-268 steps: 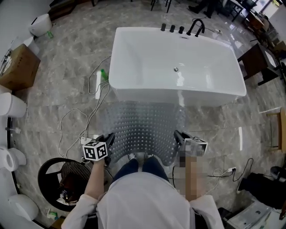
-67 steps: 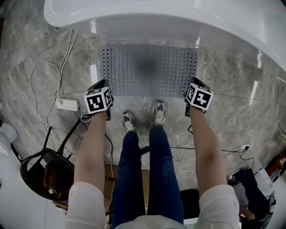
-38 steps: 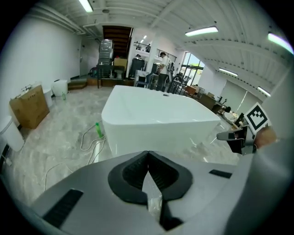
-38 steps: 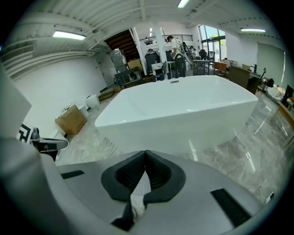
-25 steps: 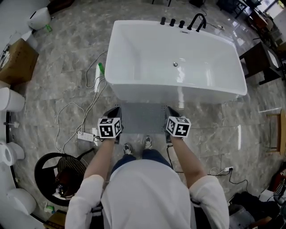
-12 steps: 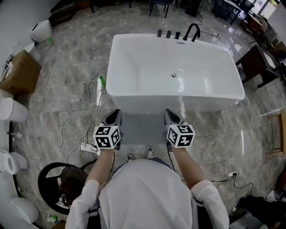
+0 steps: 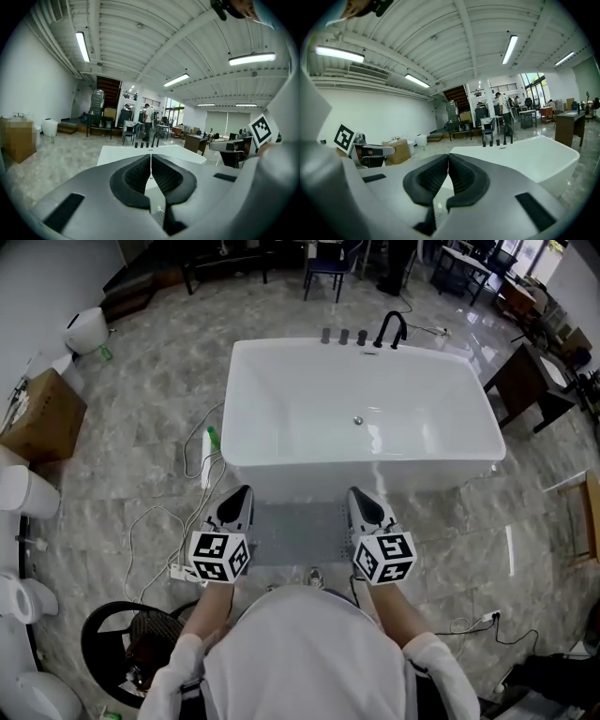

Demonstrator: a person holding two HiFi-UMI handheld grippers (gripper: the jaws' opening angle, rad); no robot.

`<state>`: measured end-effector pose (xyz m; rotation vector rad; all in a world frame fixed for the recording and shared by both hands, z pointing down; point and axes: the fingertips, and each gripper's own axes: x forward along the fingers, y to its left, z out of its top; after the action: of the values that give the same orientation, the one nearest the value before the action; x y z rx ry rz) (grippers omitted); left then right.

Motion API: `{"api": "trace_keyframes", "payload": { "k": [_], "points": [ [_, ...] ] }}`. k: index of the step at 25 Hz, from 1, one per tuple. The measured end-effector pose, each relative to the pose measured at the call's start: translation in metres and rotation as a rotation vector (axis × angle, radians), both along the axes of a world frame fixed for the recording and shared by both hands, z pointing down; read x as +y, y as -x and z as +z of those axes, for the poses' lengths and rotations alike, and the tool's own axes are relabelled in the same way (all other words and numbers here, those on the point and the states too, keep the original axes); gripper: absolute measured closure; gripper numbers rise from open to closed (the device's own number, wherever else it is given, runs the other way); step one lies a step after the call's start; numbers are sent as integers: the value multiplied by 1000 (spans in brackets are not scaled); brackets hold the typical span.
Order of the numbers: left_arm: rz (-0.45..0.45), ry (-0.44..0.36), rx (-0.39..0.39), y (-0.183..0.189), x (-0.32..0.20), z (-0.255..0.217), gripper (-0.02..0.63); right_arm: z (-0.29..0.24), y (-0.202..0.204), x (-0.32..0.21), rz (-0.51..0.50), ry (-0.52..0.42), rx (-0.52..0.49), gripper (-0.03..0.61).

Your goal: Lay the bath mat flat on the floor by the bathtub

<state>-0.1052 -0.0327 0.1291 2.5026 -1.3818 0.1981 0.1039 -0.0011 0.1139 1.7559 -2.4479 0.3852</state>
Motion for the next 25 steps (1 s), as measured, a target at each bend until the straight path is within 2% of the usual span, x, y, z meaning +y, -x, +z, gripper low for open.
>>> {"api": "trace_keyframes", "payload": {
  "k": [6, 10, 14, 25],
  "points": [
    [-22, -80, 54, 8, 17, -32, 581, -30, -7, 23, -10, -94, 66, 548],
    [-19, -99, 84, 13, 27, -44, 581, -42, -7, 33, -28, -114, 66, 548],
    [-30, -118, 43, 23, 34, -46, 581, -46, -3, 33, -34, -123, 61, 548],
    [-42, -92, 19, 33, 43, -34, 581, -35, 11, 31, -52, -94, 50, 548]
  ]
}}
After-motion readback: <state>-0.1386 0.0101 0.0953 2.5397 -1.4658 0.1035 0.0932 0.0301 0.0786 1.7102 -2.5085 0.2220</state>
